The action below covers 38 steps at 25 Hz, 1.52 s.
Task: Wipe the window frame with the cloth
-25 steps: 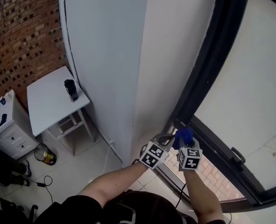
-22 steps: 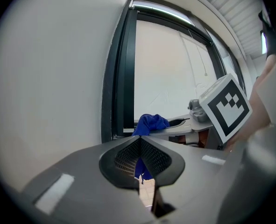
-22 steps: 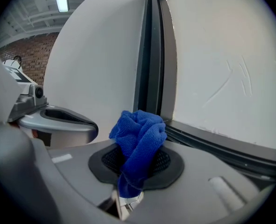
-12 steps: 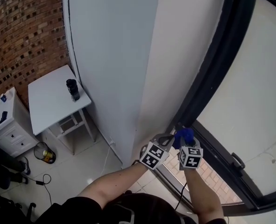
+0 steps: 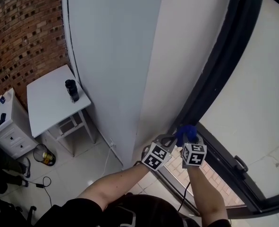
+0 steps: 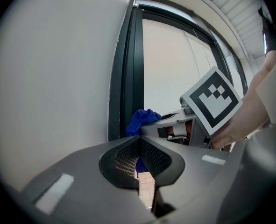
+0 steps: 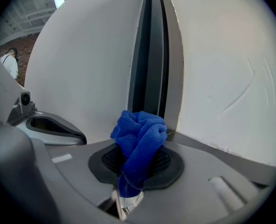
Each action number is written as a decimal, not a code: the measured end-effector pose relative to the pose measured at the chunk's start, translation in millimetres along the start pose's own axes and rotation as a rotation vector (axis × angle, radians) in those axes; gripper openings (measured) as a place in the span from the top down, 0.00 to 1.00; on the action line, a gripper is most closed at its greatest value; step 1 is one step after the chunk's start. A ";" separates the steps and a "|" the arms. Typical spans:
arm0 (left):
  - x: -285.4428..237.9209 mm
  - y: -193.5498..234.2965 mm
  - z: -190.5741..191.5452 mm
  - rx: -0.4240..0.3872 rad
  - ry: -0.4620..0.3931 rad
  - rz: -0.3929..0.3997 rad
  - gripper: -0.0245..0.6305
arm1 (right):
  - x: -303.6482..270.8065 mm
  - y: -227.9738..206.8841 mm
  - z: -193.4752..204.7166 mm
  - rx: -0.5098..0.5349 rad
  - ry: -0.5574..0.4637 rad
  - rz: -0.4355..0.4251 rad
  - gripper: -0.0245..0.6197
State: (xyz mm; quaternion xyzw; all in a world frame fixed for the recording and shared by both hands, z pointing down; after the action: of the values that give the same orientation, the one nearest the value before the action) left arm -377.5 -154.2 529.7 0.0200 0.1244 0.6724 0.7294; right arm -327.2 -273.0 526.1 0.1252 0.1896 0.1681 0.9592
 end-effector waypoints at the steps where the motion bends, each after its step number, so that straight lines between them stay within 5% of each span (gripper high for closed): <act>1: -1.1 -0.7 -2.7 -0.003 -0.002 -0.002 0.97 | 0.9 -1.8 -3.8 0.003 -0.005 -0.002 0.84; 16: 5.7 -4.2 -86.4 -0.057 -0.099 -0.096 0.97 | 26.4 -29.2 -83.1 0.039 -0.072 -0.006 0.84; 38: 9.3 -24.3 -204.6 -0.099 -0.204 -0.091 0.97 | 64.1 -68.4 -197.7 0.094 -0.188 -0.026 0.84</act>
State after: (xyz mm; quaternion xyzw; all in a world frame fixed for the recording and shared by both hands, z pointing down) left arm -395.8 -175.6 325.4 0.0465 0.0170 0.6383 0.7682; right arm -332.7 -276.9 307.4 0.1830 0.1081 0.1343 0.9679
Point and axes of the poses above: the fingertips, and each gripper's own axes: x backward along the fingers, y to its left, z out of its underside, the point moved 7 cm from there along x, backward along the fingers, and after that the axes turned 12 degrees about x, right-handed, at the moved point
